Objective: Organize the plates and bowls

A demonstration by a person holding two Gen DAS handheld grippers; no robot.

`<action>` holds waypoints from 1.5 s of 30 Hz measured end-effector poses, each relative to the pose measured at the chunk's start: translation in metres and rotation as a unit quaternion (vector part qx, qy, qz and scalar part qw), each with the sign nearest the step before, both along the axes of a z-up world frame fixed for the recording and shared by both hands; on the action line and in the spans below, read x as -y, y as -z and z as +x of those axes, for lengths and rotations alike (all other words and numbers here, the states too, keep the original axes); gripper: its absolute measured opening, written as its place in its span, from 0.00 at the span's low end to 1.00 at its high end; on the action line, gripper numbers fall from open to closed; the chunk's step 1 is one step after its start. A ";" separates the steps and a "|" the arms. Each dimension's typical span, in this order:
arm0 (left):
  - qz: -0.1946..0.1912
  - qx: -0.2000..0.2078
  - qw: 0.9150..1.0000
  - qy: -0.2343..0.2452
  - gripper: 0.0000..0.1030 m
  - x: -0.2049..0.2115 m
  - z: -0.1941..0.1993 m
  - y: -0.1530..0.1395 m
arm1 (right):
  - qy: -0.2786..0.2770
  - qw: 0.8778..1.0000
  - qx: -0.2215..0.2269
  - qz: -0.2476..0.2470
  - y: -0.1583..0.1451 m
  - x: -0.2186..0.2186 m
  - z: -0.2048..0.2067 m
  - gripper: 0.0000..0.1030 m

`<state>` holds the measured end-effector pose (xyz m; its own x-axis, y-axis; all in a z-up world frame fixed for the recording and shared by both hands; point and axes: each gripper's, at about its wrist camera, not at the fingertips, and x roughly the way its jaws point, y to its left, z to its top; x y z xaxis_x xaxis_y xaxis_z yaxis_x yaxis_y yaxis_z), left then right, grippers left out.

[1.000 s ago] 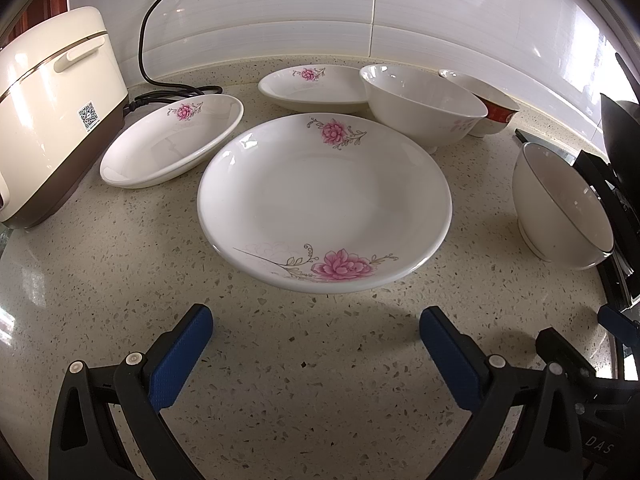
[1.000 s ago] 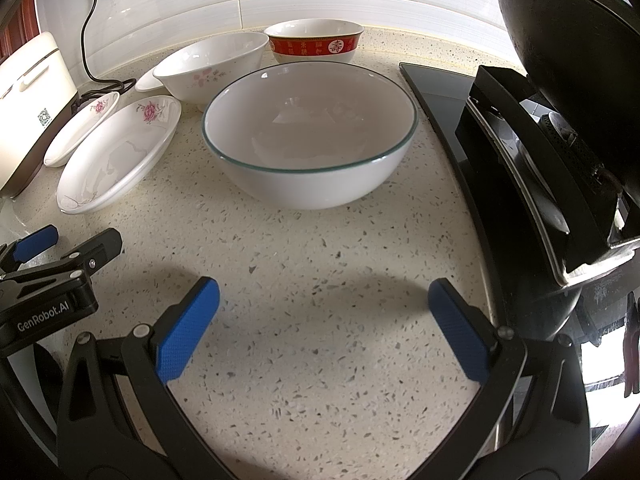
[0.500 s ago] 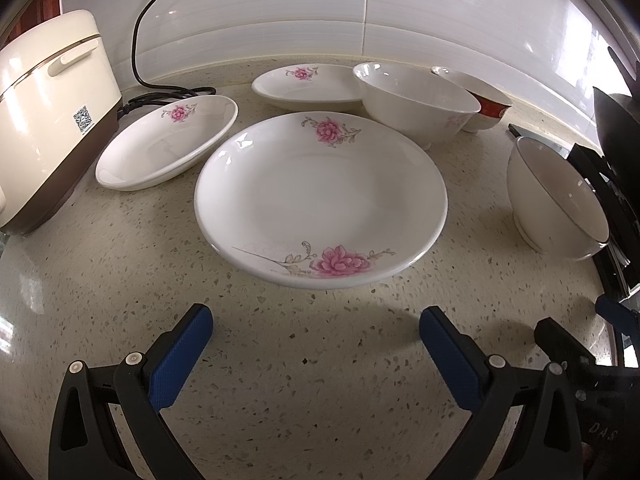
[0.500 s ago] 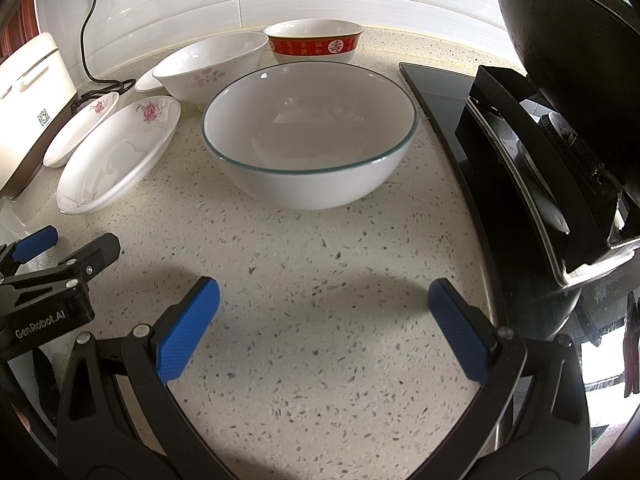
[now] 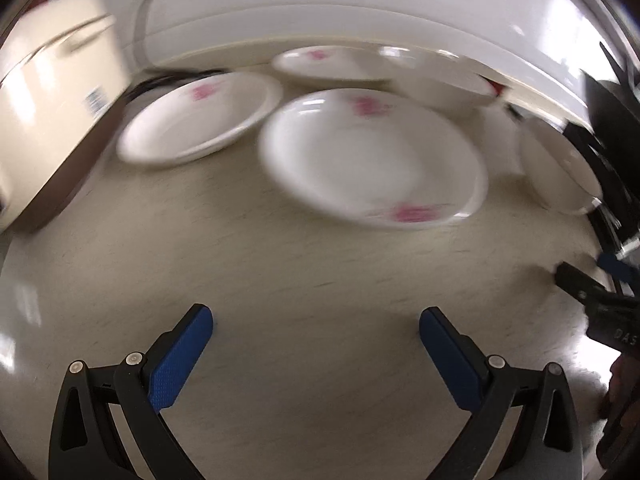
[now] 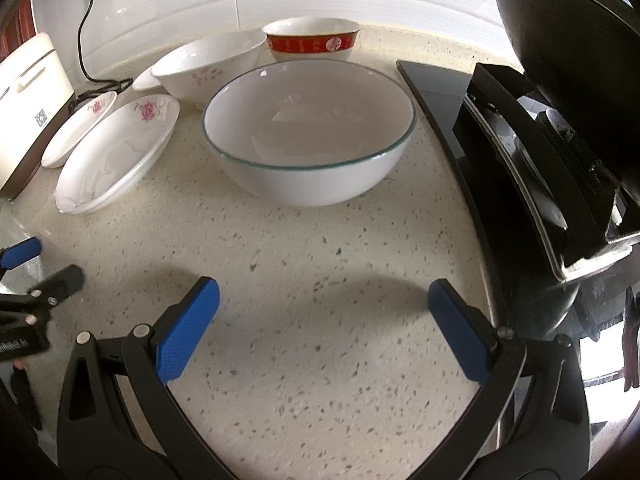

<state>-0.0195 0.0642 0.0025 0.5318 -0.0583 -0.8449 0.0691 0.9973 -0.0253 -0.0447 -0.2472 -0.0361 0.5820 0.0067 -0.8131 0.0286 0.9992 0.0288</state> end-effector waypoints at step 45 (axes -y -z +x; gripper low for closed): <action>-0.126 -0.014 0.992 -0.012 0.19 -0.031 0.108 -0.012 | -0.084 0.975 -0.036 0.202 -0.022 -0.073 0.093 0.24</action>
<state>0.0882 0.0957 0.0148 0.5119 -0.2573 -0.8196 0.0411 0.9603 -0.2758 0.0480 -0.1744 -0.0141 0.4858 0.4264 -0.7630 -0.1184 0.8970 0.4259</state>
